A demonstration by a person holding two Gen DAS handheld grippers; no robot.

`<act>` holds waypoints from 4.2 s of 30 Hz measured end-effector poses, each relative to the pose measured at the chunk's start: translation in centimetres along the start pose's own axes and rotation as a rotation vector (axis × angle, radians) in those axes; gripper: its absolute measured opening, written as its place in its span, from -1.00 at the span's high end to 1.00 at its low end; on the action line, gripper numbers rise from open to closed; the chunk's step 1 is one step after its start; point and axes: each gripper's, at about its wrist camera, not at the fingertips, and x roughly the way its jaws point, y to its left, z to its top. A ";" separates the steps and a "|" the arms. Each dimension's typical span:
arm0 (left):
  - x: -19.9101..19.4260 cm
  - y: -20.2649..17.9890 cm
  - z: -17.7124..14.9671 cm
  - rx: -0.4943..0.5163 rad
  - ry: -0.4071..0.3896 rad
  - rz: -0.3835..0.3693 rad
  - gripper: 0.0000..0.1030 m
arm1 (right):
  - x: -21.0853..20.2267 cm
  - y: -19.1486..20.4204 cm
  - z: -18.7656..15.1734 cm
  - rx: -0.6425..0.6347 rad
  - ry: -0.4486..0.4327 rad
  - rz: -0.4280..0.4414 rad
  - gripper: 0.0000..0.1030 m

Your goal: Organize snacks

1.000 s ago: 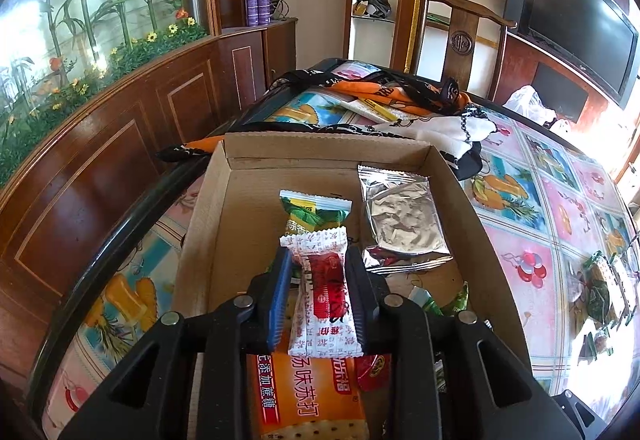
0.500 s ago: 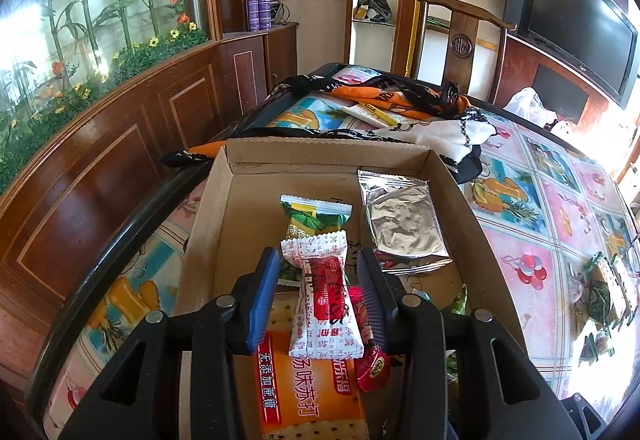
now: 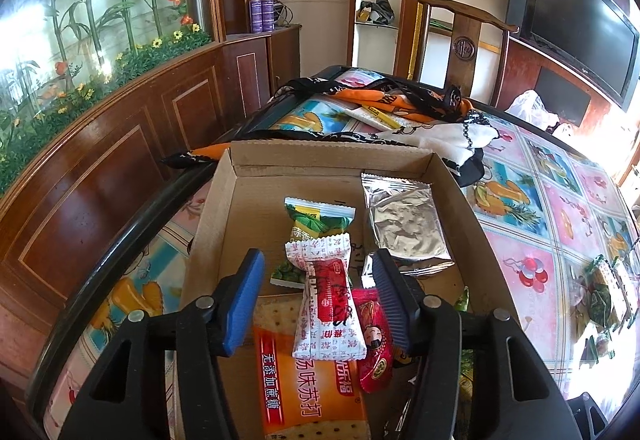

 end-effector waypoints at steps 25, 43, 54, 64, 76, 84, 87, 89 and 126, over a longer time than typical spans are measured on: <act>-2.3 -0.6 0.5 0.005 -0.115 -0.014 -0.65 | -3.1 -0.7 -0.4 -0.053 -0.079 -0.090 -0.68; -6.1 -2.7 -1.5 0.046 -0.233 0.018 -1.00 | -7.6 -5.9 -0.9 0.052 -0.123 -0.176 -0.75; -9.5 -1.4 -5.4 0.012 -0.273 0.170 -1.00 | -9.8 -5.3 -2.0 -0.008 -0.157 -0.189 -0.79; -11.7 -1.3 -8.2 0.047 -0.337 0.251 -1.00 | -9.8 -4.4 -3.0 -0.033 -0.127 -0.156 -0.81; -10.3 -1.5 -7.8 0.081 -0.267 0.247 -1.00 | -9.0 -4.0 -3.4 -0.034 -0.100 -0.150 -0.81; -10.0 -1.4 -7.8 0.082 -0.256 0.245 -1.00 | -8.8 -3.7 -3.6 -0.049 -0.097 -0.164 -0.81; -9.9 -1.4 -7.8 0.090 -0.255 0.248 -1.00 | -8.8 -3.6 -3.5 -0.051 -0.095 -0.164 -0.81; -9.9 -1.5 -7.9 0.095 -0.256 0.252 -1.00 | -8.8 -3.6 -3.6 -0.053 -0.095 -0.164 -0.81; -10.2 -1.6 -7.9 0.100 -0.269 0.269 -1.00 | -8.9 -3.5 -3.5 -0.055 -0.097 -0.168 -0.81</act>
